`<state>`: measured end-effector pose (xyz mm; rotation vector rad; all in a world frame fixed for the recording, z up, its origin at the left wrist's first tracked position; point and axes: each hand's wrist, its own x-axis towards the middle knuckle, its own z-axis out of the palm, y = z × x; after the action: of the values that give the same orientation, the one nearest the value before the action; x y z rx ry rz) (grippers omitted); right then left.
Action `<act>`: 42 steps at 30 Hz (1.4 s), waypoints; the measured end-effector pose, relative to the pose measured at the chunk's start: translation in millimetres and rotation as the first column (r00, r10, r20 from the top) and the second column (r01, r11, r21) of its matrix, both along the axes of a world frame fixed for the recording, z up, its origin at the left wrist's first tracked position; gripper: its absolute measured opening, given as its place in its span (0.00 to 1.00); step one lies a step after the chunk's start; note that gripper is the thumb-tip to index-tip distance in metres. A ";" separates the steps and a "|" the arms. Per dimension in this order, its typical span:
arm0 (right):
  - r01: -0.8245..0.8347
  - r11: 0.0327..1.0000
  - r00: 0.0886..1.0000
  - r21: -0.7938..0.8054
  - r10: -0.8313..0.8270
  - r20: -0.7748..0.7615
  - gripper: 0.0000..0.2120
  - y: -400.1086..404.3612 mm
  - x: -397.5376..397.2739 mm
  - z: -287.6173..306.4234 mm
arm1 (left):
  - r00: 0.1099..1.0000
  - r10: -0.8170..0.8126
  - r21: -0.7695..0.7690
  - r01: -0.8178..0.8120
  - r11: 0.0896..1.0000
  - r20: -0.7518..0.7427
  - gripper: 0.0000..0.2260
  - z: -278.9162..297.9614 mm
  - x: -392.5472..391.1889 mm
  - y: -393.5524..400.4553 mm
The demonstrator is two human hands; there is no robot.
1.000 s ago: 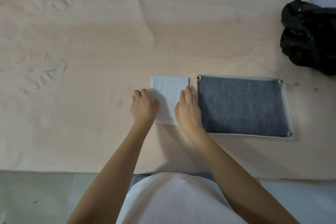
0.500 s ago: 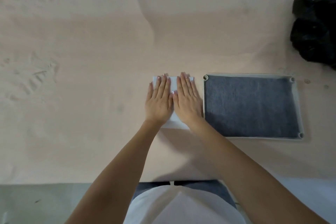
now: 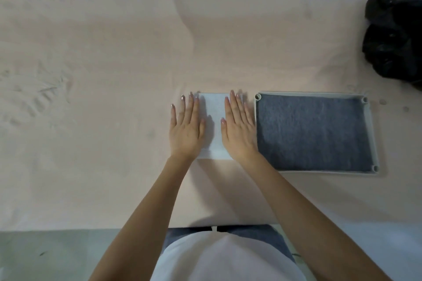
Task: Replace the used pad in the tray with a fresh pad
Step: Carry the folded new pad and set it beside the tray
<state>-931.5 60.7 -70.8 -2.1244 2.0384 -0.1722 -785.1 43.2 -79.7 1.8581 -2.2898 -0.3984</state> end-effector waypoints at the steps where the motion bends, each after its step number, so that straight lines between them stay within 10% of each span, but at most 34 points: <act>1: -0.006 1.000 1.000 -0.030 0.007 0.019 0.25 9.7 1.9 1.6 | 0.999 -0.046 -0.020 0.046 0.999 0.016 0.24 2.5 3.4 9.3; 21: -0.059 0.986 0.987 0.154 0.080 -0.137 0.26 57.1 7.8 -19.7 | 0.987 -0.149 0.101 0.143 0.985 0.053 0.24 -19.8 9.3 51.9; 28: 0.200 0.977 0.975 -0.074 -0.191 0.114 0.23 77.1 -5.5 9.8 | 0.984 -0.177 0.077 0.179 0.981 -0.030 0.25 -5.0 9.2 52.0; 42: 0.522 0.853 0.852 0.013 -0.522 -0.032 0.24 153.0 -102.7 17.4 | 0.898 -0.389 0.003 0.398 0.917 -0.207 0.22 22.0 -73.2 79.7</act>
<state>-1034.2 213.7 -53.3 -1.5095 2.5753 -0.1949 -858.3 122.9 -57.7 1.2857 -2.5192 -0.6646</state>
